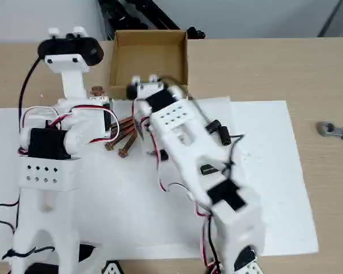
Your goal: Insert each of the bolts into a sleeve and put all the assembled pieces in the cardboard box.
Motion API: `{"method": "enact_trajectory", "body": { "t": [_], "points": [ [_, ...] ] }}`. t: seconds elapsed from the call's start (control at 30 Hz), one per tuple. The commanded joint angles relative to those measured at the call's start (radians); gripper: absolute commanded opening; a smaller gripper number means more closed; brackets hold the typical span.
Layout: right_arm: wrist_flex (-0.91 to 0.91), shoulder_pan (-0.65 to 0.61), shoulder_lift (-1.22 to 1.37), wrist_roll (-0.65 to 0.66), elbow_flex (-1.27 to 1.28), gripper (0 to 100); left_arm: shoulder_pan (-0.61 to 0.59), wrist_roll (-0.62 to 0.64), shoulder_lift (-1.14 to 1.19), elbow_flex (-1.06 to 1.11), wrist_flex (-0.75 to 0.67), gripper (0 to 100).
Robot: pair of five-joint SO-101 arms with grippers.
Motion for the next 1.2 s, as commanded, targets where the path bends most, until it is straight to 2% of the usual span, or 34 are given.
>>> {"method": "enact_trajectory", "body": {
  "t": [0.0, 0.17, 0.37, 0.6, 0.8, 1.0, 1.07, 1.17],
  "points": [
    [0.007, -0.01, -0.24, 0.003, -0.005, 0.7, -0.006, -0.009, -0.041, -0.062, -0.017, 0],
    [0.018, -0.012, -0.507, 0.008, 0.002, 0.7, 0.003, -0.018, -0.072, -0.105, 0.015, 0],
    [0.016, -0.016, -0.797, 0.055, 0.044, 0.6, 0.092, -0.124, -0.204, -0.113, -0.078, 0],
    [-0.03, -0.012, -1.129, 0.055, 0.374, 0.7, 0.137, -0.144, -0.245, -0.11, -0.114, 0],
    [-0.449, 0.013, -1.397, 0.071, 0.882, 0.7, 0.21, -0.075, -0.244, -0.108, -0.163, 0],
    [-0.978, 0.019, -1.621, 0.288, 1.366, 0.7, 0.262, -0.051, -0.244, -0.108, -0.209, 0],
    [-1.089, 0.019, -1.667, 0.307, 1.448, 0.6, 0.262, 0.0, -0.244, -0.108, -0.238, 0],
    [-1.147, 0.021, -1.672, 0.308, 1.479, 0.6, 0.265, 0.048, -0.244, -0.108, -0.281, 0]
  ]
}}
